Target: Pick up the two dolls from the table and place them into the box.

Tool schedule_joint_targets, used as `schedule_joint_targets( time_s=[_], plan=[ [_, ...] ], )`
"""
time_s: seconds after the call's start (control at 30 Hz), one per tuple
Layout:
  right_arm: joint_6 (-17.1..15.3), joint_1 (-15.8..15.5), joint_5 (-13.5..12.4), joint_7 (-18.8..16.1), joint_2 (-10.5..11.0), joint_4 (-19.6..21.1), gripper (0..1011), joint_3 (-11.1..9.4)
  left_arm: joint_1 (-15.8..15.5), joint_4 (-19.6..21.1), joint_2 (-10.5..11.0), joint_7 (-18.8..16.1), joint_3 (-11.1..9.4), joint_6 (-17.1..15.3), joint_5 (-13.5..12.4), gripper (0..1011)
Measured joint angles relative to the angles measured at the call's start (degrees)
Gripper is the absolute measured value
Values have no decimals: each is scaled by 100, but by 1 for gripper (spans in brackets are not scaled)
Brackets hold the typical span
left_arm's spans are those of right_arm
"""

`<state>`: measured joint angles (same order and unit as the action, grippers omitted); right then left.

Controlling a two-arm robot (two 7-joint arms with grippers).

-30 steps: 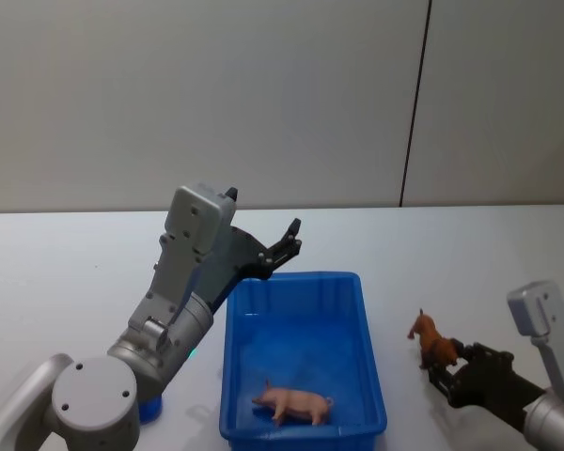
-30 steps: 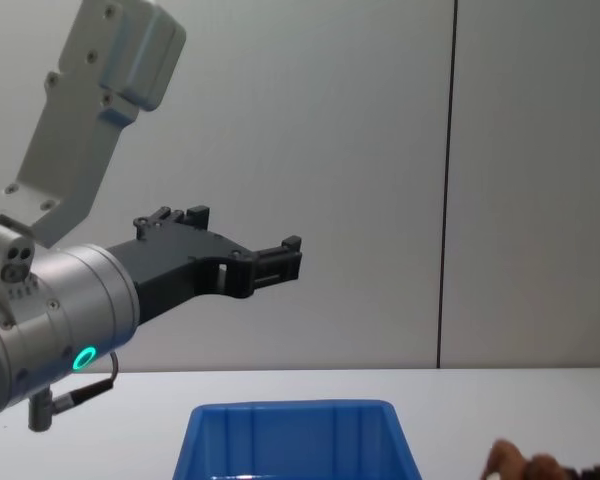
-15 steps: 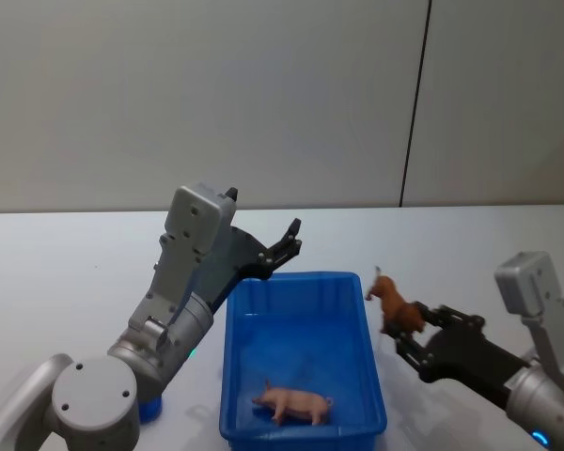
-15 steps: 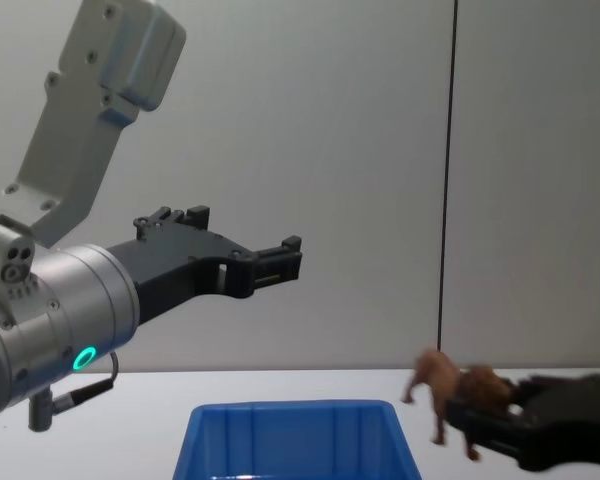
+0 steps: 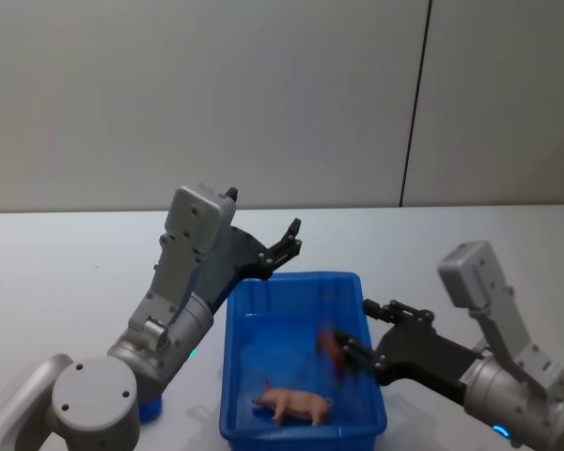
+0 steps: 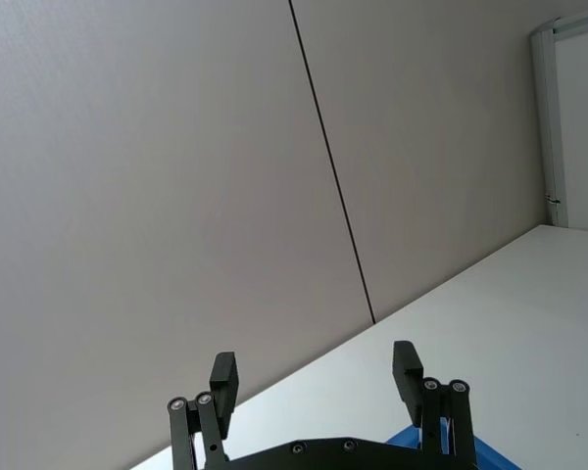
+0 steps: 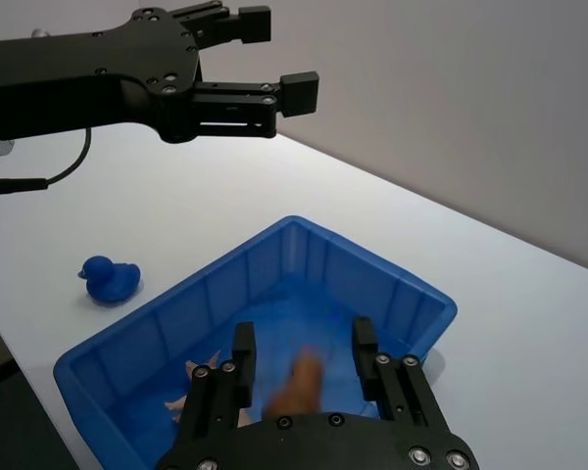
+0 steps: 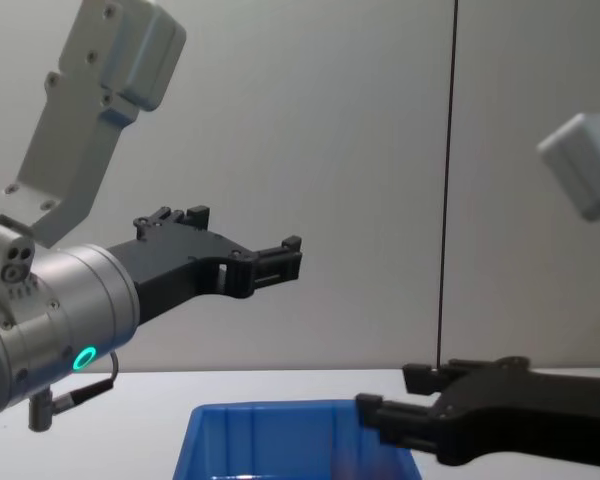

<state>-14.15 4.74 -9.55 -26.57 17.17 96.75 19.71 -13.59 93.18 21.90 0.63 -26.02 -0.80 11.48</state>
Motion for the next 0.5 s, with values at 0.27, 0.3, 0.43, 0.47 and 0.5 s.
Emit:
schedule_joint_targets(
  time_s=[0.27, 0.3, 0.43, 0.47, 0.5],
  plan=[
    [-136, 140, 143, -22, -129, -135, 788, 77, 0, 0, 0, 0, 0, 0, 0, 1001],
    [-137, 153, 147, -20, -136, -148, 801, 77, 0, 0, 0, 0, 0, 0, 0, 1001],
    [-130, 188, 143, 15, -142, -181, 947, 62, 0, 0, 0, 0, 0, 0, 0, 1001],
    [-114, 196, 116, 37, -130, -186, 962, 40, 0, 0, 0, 0, 0, 0, 0, 1001],
    [-106, 196, 102, 45, -121, -187, 970, 28, 0, 0, 0, 0, 0, 0, 0, 1001]
  ],
)
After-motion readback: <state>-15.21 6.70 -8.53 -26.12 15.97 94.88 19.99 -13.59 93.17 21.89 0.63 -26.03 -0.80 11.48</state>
